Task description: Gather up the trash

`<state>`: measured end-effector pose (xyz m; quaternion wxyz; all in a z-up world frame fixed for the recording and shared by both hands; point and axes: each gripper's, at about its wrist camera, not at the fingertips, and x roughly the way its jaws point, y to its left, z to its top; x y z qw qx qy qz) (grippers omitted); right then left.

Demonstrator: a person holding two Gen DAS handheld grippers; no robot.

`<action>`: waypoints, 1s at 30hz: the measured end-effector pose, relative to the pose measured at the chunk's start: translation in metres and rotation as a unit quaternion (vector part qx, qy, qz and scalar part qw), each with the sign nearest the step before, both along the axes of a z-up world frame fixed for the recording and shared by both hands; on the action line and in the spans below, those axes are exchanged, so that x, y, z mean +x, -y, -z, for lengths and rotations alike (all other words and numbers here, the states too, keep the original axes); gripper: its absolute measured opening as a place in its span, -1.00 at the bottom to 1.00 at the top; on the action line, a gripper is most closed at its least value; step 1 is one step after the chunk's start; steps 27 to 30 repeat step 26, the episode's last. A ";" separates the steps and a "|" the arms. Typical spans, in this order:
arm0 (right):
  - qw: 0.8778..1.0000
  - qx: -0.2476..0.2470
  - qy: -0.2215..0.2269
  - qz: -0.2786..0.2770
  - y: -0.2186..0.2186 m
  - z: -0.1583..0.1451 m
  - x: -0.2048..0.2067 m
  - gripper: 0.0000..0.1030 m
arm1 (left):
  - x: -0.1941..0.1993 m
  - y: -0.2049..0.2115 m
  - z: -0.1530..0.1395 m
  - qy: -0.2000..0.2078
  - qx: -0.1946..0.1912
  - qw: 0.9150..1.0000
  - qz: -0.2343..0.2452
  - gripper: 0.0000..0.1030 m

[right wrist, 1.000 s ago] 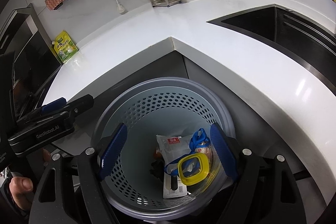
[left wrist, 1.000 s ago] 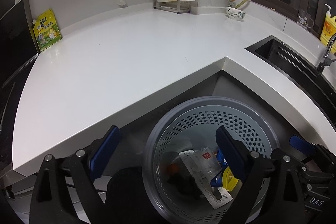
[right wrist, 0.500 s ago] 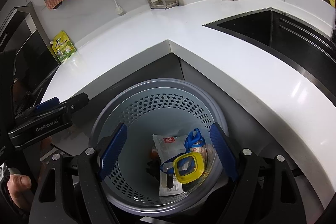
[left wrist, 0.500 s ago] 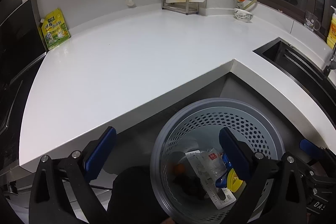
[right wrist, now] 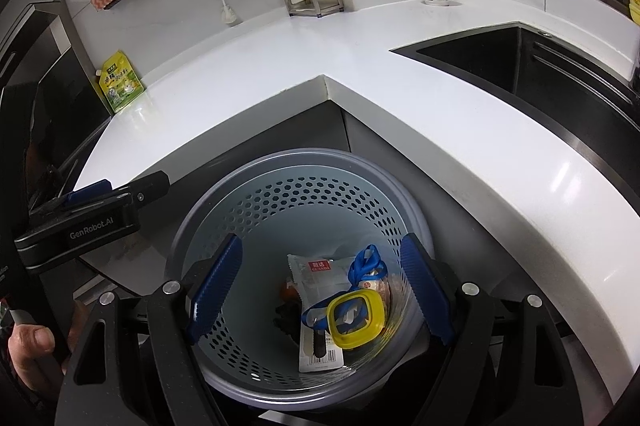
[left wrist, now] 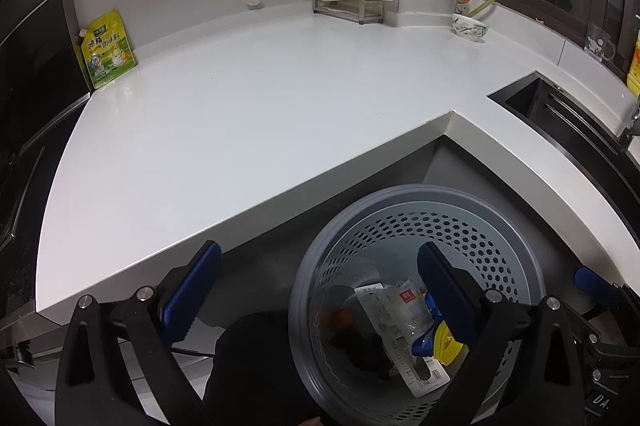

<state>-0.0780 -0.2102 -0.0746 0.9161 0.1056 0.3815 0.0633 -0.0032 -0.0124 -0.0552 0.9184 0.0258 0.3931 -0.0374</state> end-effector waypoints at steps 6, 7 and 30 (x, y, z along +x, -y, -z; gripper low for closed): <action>1.000 0.005 -0.004 -0.002 0.003 0.003 0.003 0.51 | 0.003 -0.003 0.001 -0.011 -0.003 1.000 -0.003 0.87; 1.000 0.004 -0.006 -0.002 0.002 0.004 0.004 0.51 | 0.003 -0.004 0.001 -0.013 -0.003 1.000 -0.004 0.87; 1.000 -0.007 -0.014 -0.025 -0.008 -0.005 0.019 0.51 | -0.011 -0.021 -0.030 0.018 0.025 0.999 -0.009 0.87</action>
